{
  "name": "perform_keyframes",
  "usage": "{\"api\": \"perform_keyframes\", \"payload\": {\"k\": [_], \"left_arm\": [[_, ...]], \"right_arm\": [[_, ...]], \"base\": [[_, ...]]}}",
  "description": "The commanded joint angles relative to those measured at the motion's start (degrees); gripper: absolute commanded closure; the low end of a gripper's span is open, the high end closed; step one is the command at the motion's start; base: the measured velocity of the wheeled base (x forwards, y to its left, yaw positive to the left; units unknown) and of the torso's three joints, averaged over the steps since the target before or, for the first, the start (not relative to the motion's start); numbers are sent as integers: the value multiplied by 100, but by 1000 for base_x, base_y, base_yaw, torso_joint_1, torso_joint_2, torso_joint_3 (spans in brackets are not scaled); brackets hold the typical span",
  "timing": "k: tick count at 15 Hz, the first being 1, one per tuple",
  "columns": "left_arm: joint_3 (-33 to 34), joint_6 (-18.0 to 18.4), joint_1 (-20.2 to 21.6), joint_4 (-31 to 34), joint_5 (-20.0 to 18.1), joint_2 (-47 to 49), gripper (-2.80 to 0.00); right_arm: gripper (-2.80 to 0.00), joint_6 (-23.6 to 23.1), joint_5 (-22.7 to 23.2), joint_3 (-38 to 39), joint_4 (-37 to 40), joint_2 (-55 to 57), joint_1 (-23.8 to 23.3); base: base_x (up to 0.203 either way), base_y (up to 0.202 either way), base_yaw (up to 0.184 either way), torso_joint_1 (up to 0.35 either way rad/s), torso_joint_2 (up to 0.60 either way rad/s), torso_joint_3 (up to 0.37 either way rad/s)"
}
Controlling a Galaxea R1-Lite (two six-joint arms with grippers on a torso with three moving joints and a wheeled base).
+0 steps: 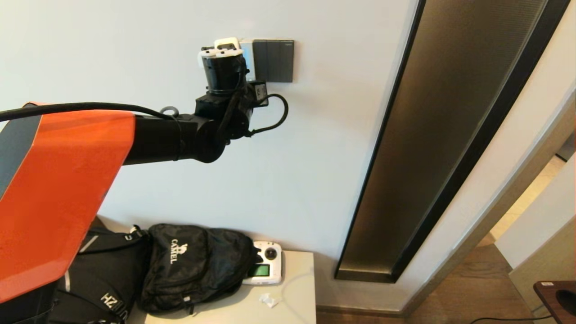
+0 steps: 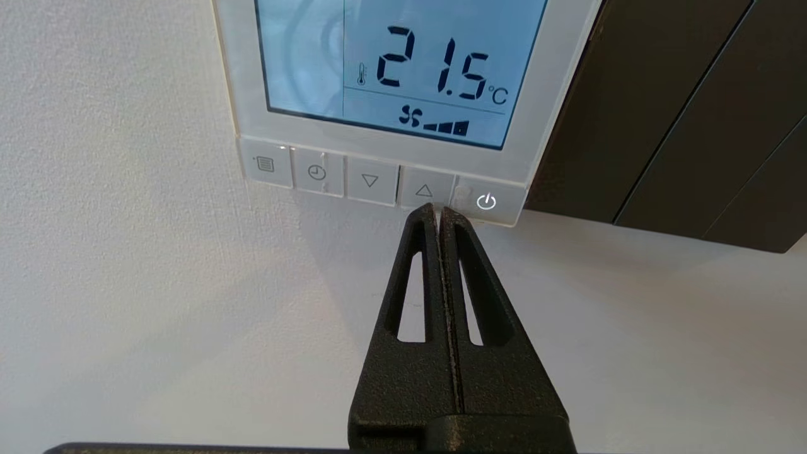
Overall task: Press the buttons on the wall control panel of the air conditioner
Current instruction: Press the temperature increase button, then turn off the central air conditioner
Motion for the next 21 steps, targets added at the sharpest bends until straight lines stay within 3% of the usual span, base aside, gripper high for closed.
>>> {"api": "perform_keyframes", "payload": {"k": [1,11,15,21], "left_arm": [[3,-3,2,-11,19,24,0],[145,-12,-2,-71,28,-17,0],[1195,-16,-20,-397,10,-375,0],[2951,-46,118,-745,-11,-2231,0]], "right_arm": [[0,-5,2,9,-5,4,-2],[0,-5,2,9,-5,6,-2],[0,-5,2,9,-2,4,6],[0,-5,2,9,-11,5,-2]], "base": [[0,0,0,0,0,0],[0,0,0,0,0,0],[0,0,0,0,0,0],[0,0,0,0,0,0]]}}
